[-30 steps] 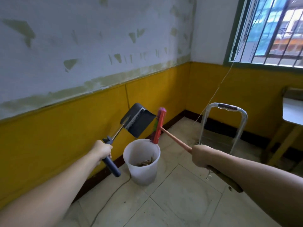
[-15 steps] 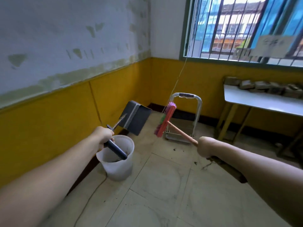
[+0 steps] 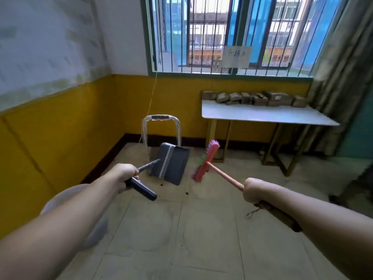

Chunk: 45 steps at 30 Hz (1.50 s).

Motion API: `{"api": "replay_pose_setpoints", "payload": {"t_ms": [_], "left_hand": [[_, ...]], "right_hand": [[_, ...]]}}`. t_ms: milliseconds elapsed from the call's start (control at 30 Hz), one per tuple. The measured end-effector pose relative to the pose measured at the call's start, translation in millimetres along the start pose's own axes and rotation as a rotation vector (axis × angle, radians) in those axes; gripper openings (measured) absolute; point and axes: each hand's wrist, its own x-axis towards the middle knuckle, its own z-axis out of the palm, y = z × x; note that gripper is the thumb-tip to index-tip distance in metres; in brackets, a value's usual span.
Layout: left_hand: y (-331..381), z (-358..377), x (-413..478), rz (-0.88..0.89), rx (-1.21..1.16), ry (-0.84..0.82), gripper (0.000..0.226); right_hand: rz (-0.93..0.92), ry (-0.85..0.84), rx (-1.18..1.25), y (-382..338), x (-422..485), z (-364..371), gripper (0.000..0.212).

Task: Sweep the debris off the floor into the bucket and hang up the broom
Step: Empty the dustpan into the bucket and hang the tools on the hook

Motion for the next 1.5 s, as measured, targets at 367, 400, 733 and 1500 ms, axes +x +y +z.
{"api": "replay_pose_setpoints", "payload": {"t_ms": [367, 400, 733, 1500], "left_hand": [[-1.2, 202.6, -33.2, -0.078, 0.088, -0.191, 0.019], [-1.4, 212.2, -36.0, -0.082, 0.108, -0.201, 0.019], [1.0, 256.3, -45.9, -0.021, 0.469, -0.303, 0.023], [-62.2, 342.2, -67.7, -0.109, 0.83, -0.692, 0.015]], "right_hand": [[0.199, -0.087, 0.117, 199.6, 25.8, 5.0, 0.03], [0.203, -0.103, 0.125, 209.1, 25.2, 7.4, 0.029], [0.255, -0.273, 0.154, 253.0, 40.8, 47.0, 0.033], [0.481, -0.595, 1.063, 279.4, 95.7, 145.1, 0.019]]}}
